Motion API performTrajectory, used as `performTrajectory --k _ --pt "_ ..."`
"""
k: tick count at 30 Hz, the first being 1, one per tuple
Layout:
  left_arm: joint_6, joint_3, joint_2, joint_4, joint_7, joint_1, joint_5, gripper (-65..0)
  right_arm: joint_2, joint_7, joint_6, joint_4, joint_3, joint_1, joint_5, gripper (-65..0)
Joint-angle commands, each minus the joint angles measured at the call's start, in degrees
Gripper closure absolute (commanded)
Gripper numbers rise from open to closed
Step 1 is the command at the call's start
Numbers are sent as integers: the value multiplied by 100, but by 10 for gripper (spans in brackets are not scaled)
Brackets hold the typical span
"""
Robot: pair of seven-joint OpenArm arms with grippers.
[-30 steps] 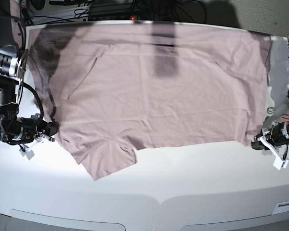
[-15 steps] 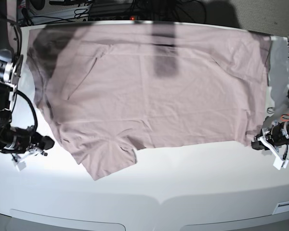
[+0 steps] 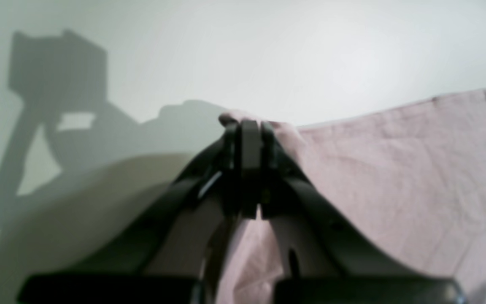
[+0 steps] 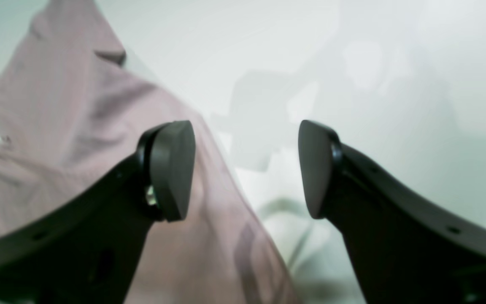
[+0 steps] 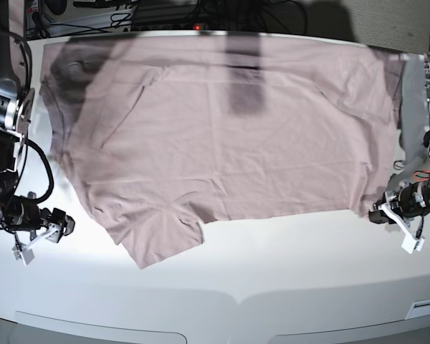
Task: Fold the T-shirt properly
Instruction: 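Hold the shirt's side edges with both grippers, adjusting the grip, then regrasp the hem corners with both grippers and lift slightly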
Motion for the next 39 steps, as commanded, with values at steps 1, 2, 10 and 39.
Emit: performTrajectory --k 1,2,10,39 --pt "-66 -17 -85 129 -103 -179 -107 0 46 166 52 85 13 201 116 -388" --pt "-68 -17 -76 164 -103 -179 -105 0 11 236 52 85 13 203 114 -388" --pt "-66 -17 -13 691 -4 -179 -136 0 -382 319 52 96 13 201 -306 -388" --pt "-66 -17 98 984 245 -177 -146 0 -481 1410 52 354 -1235 -452 -1521 -388"
